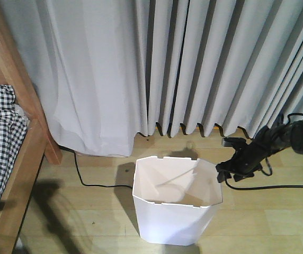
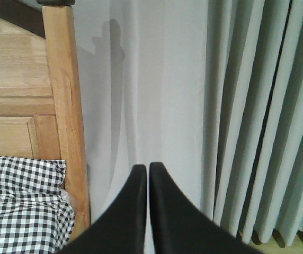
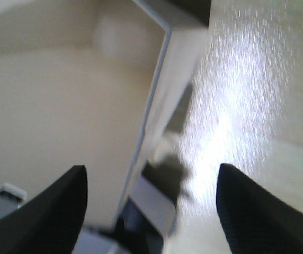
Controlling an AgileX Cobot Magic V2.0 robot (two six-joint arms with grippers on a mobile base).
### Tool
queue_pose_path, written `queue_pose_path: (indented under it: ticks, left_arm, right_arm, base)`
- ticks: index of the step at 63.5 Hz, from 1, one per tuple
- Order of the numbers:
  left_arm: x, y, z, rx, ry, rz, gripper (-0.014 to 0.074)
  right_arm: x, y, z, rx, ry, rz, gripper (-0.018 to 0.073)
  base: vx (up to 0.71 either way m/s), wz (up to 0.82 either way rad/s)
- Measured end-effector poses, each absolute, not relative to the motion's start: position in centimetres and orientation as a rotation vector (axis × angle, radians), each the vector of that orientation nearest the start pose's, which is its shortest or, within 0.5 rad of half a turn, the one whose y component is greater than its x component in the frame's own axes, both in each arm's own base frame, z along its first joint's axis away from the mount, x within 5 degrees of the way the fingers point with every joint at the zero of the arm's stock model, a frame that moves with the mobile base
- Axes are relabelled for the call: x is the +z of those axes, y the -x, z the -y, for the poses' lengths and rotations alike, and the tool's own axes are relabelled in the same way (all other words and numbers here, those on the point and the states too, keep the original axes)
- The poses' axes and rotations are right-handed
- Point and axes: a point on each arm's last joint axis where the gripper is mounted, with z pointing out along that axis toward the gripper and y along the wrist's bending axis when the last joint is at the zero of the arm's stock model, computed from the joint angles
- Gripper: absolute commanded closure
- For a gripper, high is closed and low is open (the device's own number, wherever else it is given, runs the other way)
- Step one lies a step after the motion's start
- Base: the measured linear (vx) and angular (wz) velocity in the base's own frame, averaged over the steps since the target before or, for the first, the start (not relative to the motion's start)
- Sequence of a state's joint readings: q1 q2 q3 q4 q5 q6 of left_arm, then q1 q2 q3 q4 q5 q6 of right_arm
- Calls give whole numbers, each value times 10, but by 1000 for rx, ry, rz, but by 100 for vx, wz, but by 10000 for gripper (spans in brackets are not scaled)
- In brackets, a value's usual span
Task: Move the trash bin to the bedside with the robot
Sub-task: 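Open the right gripper and raise it away from the bin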
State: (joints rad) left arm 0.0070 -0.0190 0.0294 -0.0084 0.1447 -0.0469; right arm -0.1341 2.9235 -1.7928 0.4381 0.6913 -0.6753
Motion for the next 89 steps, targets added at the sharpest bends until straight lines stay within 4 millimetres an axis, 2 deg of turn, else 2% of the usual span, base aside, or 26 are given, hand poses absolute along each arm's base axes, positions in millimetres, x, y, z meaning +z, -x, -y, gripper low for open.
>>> queue_pose_path:
  ticks: [7,13,19,25,30,38,44,49,57,67,81,89]
  left_arm:
    - [191,-56,0,-38,50,-1638,602]
    - [191,-56,0,-38,50,-1638,602]
    - [191,-56,0,-38,50,-1638,602]
    - [191,-56,0,-38,50,-1638,602]
    - [191,-56,0,-38,50,-1638,602]
    - [191,-56,0,-38,50,-1638,602]
    - [191,-56,0,-38,50,-1638,602]
    - [191,-56,0,-38,50,-1638,602]
    - [191,-56,0,-38,50,-1638,602]
    - [191,-56,0,-38,50,-1638,602]
    - [191,-56,0,-38,50,-1638,602]
    - [191,-56,0,-38,50,-1638,602]
  right_arm:
    - [-127,-418,36,424,293,-3211,103]
    - [-113,-409,38,368,277,-3235,113]
    - [-96,-401,39,292,253,-3190,113]
    - [-70,-392,40,221,234,-3127,113]
    - [-38,-386,41,173,230,-3069,113]
    - [24,-378,41,112,228,-2954,113]
    - [75,-372,40,79,226,-2856,113]
    - [126,-366,39,47,228,-2748,113]
    - [195,-348,36,7,240,-2599,113]
    - [269,-315,30,-14,236,-2444,113]
    - [349,-250,19,-39,238,-2248,113]
    - [373,-210,14,-65,242,-2139,113]
  base:
    - [0,0]
    - [0,0]
    - [0,0]
    - [0,0]
    - [0,0]
    - [0,0]
    - [0,0]
    - [0,0]
    - [0,0]
    - [0,0]
    - [0,0]
    - [0,0]
